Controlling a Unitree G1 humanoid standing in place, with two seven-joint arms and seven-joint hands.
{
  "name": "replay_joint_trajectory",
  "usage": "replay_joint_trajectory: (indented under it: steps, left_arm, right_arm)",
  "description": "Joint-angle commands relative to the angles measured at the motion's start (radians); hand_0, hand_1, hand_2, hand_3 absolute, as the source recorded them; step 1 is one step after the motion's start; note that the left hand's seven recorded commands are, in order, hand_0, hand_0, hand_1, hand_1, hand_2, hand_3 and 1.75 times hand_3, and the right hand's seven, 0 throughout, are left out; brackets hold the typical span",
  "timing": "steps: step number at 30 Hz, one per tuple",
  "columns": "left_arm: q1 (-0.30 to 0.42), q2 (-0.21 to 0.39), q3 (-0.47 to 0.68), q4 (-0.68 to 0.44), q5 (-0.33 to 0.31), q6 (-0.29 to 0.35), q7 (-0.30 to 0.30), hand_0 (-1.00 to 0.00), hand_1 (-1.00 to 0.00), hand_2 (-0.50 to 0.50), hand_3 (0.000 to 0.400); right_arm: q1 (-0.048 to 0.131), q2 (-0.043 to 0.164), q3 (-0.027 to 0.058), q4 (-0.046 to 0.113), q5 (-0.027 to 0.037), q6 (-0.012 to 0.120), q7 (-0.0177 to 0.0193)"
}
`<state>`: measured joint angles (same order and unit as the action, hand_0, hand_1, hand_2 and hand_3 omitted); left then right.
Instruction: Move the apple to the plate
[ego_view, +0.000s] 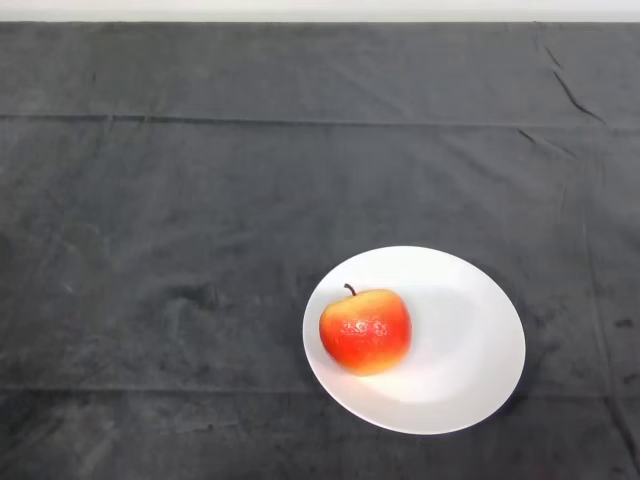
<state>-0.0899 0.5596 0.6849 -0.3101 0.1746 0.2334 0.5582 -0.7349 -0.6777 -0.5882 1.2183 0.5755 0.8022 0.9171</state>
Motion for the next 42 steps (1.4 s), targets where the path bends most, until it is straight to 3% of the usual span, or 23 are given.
replay_joint_trajectory:
  steps: [1,19,42]
  left_arm:
    - [-0.013,-0.008,0.039,0.016,0.016,-0.023,-0.003,0.00,0.00,0.00,0.000]
    - [-0.014,-0.019,0.043,0.020,0.025,-0.025,-0.019,0.00,0.00,0.00,0.000]
    - [-0.001,-0.028,0.064,0.056,0.023,-0.074,-0.031,0.00,0.00,0.00,0.000]
  right_arm:
    - [-0.019,-0.021,-0.0154,0.003,0.0006,0.004,-0.0024]
    - [-0.019,-0.021,-0.0153,0.003,0.0004,0.004,-0.0021]
    - [-0.019,-0.021,-0.0152,0.003,0.0003,0.003,-0.0022]
